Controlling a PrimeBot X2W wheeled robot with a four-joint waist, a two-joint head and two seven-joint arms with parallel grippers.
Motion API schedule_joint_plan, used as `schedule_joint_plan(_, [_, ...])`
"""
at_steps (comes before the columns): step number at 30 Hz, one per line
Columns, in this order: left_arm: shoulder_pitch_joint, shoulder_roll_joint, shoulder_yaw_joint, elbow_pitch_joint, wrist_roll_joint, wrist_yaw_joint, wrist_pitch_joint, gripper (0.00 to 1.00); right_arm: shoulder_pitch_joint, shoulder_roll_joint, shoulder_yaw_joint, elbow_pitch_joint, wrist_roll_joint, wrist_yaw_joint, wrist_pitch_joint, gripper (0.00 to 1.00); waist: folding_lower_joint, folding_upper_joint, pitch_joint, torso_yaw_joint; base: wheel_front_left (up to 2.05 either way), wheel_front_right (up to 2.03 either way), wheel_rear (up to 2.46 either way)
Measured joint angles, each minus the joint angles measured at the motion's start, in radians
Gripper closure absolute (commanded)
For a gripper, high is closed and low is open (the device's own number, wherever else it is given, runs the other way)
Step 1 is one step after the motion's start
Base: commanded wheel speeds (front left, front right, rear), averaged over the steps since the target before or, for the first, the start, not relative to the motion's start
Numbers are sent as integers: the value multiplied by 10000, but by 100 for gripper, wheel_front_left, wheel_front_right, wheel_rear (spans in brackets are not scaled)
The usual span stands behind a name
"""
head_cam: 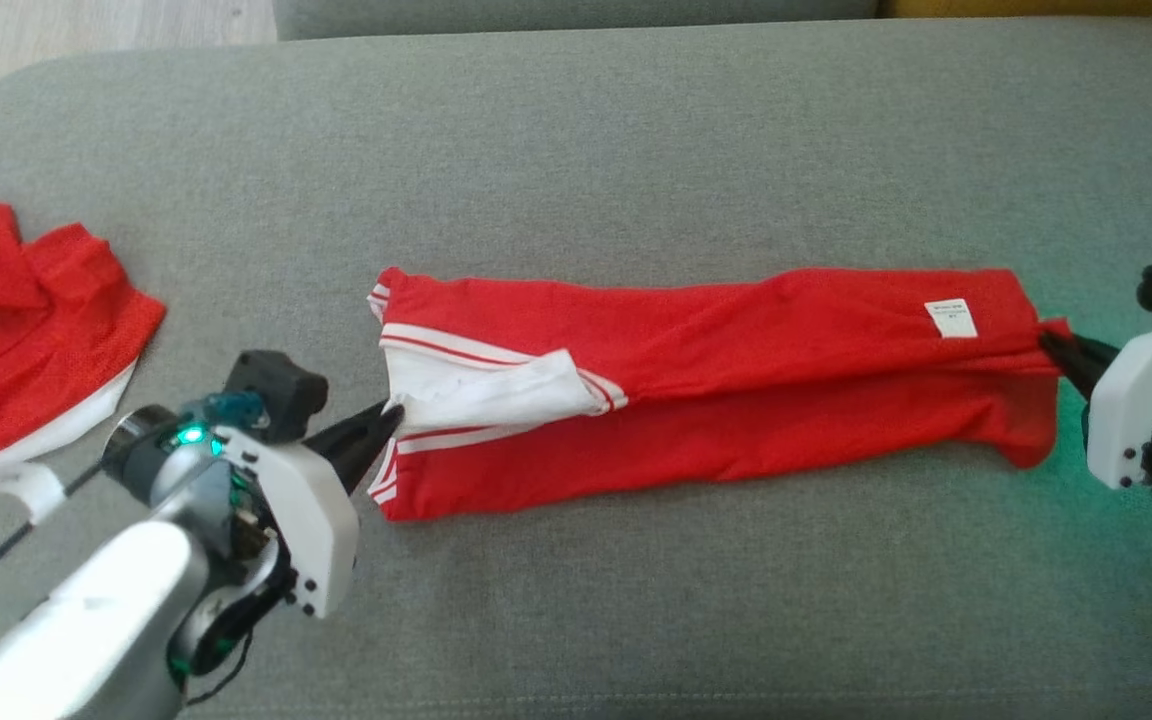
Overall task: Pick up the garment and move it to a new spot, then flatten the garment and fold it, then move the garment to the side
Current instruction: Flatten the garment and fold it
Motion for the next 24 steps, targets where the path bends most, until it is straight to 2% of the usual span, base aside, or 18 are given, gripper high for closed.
schedule_joint_plan(1, [0,-6,-58,21,77,44,-13,100,8,2,31,-2,50,0,79,0,0,0,-10,-15,0,0,0])
schedule_joint_plan(2, [5,-4,-171,61,192,50,-13,100,16,12,31,0,107,0,174,0,0,0,-20,-36,0,0,0])
schedule_joint_plan(3, [41,-4,-265,121,297,50,-13,82,32,15,35,10,198,0,291,0,0,0,-32,-60,0,0,0])
schedule_joint_plan(4, [116,-17,-332,180,380,61,-19,51,60,12,40,31,272,0,437,0,0,0,-48,-78,0,0,0])
schedule_joint_plan(5, [209,-38,-389,268,456,142,-75,0,91,6,77,54,293,0,512,0,0,0,-64,-94,0,0,0])
schedule_joint_plan(7, [368,-79,-410,437,623,405,-313,0,102,0,144,153,52,0,378,0,0,0,-98,-119,0,0,0])
schedule_joint_plan(12, [351,-295,117,953,1014,1260,-1476,0,42,228,-587,389,173,0,-529,0,0,0,-272,-175,0,0,0])
schedule_joint_plan(18, [351,-1237,1381,1189,560,2240,-3567,0,-39,1051,-1534,545,138,0,-2063,0,0,0,-593,-198,0,0,0])
schedule_joint_plan(21, [373,-1799,2167,1189,-29,2477,-4598,0,67,1429,-2008,523,134,0,-2895,0,0,0,-758,-213,0,0,0])
schedule_joint_plan(24, [589,-2305,2861,1057,-318,2548,-5010,0,450,1776,-2439,474,61,0,-3452,0,0,0,-911,-238,0,0,0])
